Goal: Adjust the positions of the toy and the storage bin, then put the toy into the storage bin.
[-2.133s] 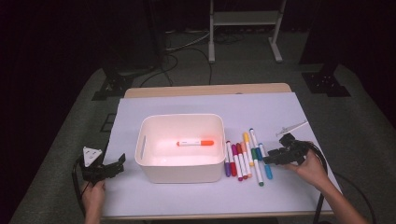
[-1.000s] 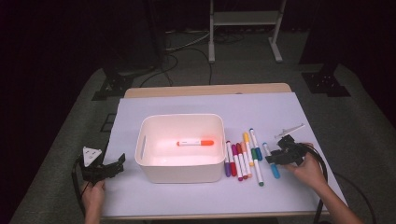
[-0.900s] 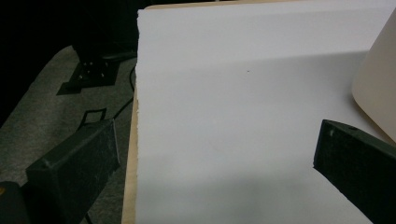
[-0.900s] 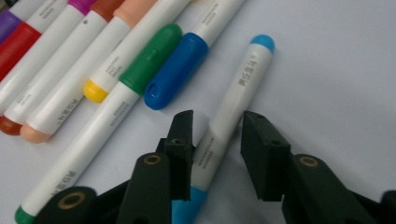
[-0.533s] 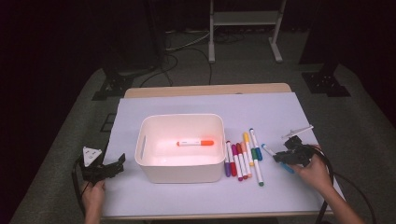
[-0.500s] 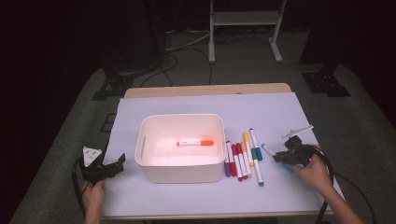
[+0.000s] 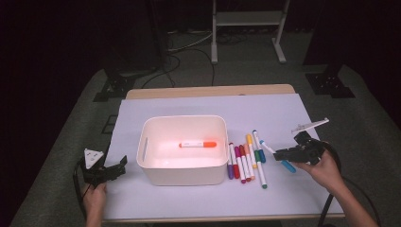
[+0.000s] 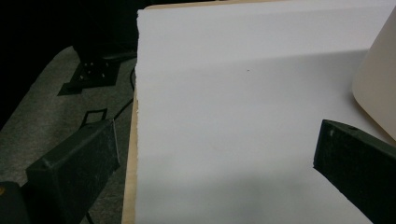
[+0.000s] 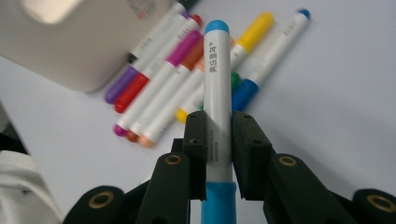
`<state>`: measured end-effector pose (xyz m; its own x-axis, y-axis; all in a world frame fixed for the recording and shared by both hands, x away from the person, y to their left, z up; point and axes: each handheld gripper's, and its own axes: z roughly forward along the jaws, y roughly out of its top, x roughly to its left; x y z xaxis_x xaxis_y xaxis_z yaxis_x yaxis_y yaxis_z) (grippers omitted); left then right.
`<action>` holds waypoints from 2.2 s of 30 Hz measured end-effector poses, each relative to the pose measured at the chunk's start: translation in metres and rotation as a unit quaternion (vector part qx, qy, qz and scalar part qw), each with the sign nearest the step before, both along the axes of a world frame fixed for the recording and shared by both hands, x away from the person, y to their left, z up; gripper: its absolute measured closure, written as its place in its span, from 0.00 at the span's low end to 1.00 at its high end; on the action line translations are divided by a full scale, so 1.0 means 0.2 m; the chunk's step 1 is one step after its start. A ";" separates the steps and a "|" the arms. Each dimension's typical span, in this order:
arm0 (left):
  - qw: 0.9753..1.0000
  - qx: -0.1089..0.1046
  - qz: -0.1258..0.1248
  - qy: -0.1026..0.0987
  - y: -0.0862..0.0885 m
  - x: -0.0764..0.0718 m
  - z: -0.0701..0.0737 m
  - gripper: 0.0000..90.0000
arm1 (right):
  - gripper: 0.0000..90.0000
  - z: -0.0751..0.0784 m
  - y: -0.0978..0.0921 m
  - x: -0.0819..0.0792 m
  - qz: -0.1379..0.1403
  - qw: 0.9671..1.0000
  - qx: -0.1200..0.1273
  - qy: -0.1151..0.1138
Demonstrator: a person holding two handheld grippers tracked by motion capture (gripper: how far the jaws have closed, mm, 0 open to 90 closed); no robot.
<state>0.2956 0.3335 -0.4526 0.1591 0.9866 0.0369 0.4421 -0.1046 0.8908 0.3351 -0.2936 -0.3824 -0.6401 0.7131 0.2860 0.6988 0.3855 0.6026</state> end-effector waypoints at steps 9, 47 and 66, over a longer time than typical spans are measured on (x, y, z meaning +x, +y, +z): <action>1.000 -0.002 0.000 0.002 0.00 0.00 0.00 0.00 | 0.84 0.18 0.10 -0.01 0.044 0.999 0.022 -0.014; 1.000 -0.002 -0.001 0.002 0.00 0.00 0.00 0.00 | 0.84 0.59 0.71 0.09 0.210 0.976 0.035 -0.034; 1.000 -0.002 -0.007 -0.003 0.00 -0.01 0.00 0.00 | 0.84 0.59 1.00 0.11 0.266 0.963 0.030 -0.026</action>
